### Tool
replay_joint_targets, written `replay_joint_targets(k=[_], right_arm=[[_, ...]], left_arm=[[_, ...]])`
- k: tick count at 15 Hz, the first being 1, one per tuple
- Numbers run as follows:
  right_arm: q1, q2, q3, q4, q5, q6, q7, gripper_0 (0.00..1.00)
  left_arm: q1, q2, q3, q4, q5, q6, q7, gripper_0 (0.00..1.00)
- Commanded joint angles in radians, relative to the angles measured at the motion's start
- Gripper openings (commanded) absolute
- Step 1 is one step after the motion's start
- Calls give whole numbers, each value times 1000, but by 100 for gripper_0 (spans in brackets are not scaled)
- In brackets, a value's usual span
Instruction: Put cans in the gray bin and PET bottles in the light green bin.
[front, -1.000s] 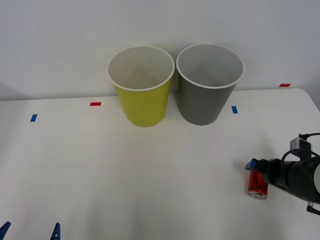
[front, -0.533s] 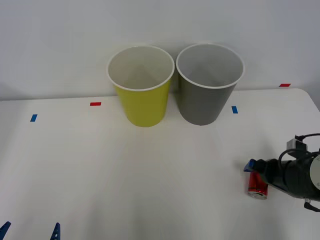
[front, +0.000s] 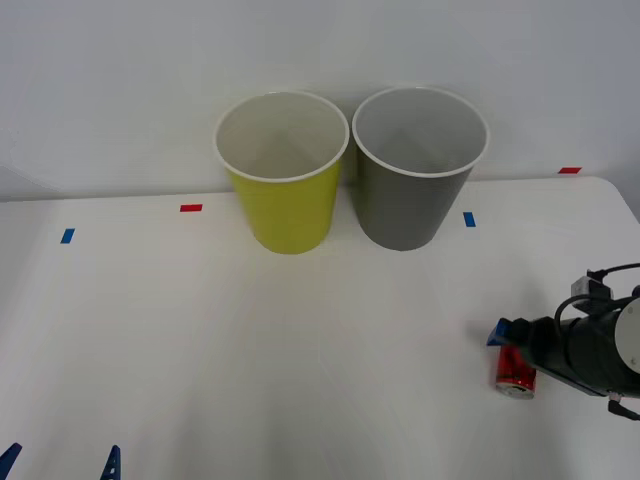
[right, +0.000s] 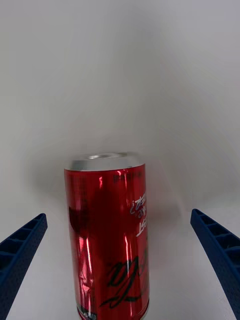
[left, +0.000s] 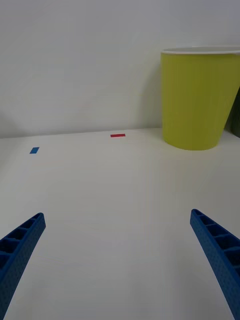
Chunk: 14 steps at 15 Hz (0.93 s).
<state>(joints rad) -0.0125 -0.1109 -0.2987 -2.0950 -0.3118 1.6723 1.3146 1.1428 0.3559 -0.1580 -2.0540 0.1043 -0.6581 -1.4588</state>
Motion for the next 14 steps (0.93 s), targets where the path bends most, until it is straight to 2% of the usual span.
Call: replay_joint_targets(k=[1,11,12,13,14], right_arm=[[-24,-4,6,39,5,3,-5,100],[-76,-21,13,127,14,3,-15,100],[-75,-23,15,125,14,3,-18,82],[-75,-24,15,127,16,3,-21,43],[-75,-24,16,125,16,1,-25,21]], left_arm=[[0,0,0,0,0,0,0,100],[0,0,0,0,0,0,0,100],[0,0,0,0,0,0,0,100],[0,0,0,0,0,0,0,100],[0,0,0,0,0,0,0,100]])
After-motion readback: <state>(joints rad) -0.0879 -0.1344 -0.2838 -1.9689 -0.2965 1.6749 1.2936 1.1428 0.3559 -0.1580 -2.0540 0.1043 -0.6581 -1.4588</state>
